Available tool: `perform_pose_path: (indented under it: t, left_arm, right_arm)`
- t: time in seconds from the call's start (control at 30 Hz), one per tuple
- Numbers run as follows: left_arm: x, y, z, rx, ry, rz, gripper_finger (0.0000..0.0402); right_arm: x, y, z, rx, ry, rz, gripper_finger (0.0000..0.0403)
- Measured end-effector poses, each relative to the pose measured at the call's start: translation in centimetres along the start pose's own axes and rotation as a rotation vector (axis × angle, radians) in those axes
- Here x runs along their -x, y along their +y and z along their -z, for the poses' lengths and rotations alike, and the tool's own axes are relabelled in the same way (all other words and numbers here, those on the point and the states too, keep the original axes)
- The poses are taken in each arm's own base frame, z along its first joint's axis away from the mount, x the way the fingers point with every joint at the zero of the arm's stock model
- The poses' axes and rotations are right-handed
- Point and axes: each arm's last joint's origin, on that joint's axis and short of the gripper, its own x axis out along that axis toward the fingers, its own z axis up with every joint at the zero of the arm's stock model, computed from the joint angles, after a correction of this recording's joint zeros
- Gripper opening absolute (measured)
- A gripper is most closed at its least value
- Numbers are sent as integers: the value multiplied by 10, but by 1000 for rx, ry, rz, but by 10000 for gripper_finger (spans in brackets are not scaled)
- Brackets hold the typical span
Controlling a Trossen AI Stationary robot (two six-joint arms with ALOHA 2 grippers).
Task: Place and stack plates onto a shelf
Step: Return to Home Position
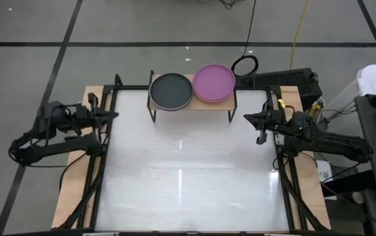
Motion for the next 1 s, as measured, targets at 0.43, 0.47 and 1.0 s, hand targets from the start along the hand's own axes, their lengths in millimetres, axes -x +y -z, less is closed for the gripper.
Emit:
perform_pose_path:
  t: [0.43, 0.47, 1.0]
  left_arm:
    - [6, -8, 42, 72, -62, 24, 3]
    - [4, -9, 48, 76, -46, 29, 3]
    - [-39, -16, 111, 136, -192, 101, 3]
  right_arm:
    - [10, 2, 23, -47, -10, -57, 0]
    - [10, 2, 24, -48, -6, -63, 0]
    - [11, 6, 52, -53, -7, -88, 0]
